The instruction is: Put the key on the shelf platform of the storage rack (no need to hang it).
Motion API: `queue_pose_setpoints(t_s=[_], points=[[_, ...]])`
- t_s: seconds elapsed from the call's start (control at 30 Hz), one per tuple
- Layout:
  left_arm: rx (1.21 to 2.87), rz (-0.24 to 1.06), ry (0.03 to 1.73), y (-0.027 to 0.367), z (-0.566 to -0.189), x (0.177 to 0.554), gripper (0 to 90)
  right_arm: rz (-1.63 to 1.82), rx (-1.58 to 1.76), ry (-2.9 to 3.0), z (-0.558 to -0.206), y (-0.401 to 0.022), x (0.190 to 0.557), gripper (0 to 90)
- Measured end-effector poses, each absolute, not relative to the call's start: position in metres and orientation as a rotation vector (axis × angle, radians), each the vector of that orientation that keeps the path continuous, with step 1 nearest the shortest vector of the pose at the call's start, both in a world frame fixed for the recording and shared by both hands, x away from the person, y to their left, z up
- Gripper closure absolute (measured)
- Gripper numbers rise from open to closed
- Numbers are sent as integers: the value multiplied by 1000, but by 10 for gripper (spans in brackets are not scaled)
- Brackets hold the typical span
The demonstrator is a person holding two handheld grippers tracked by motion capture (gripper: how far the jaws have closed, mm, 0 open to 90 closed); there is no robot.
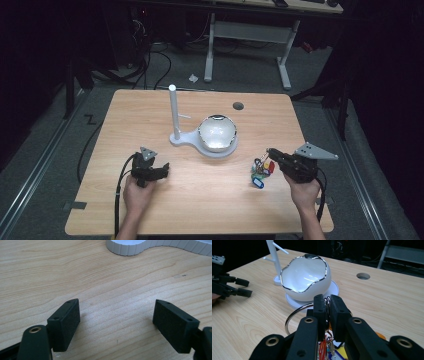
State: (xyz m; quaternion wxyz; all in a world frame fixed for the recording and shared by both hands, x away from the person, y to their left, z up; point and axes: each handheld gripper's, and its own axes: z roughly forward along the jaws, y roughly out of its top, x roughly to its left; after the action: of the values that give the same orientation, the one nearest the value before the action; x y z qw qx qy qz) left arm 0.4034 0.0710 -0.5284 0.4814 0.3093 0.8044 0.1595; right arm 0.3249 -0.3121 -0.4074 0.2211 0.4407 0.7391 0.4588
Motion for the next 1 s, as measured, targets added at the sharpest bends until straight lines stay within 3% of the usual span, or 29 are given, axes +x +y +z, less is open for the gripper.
queue_pose_setpoints(t_s=[1.0], points=[[752,383,1967,71,-528,403,221,1377,935,2088,-322,-262,356,841]])
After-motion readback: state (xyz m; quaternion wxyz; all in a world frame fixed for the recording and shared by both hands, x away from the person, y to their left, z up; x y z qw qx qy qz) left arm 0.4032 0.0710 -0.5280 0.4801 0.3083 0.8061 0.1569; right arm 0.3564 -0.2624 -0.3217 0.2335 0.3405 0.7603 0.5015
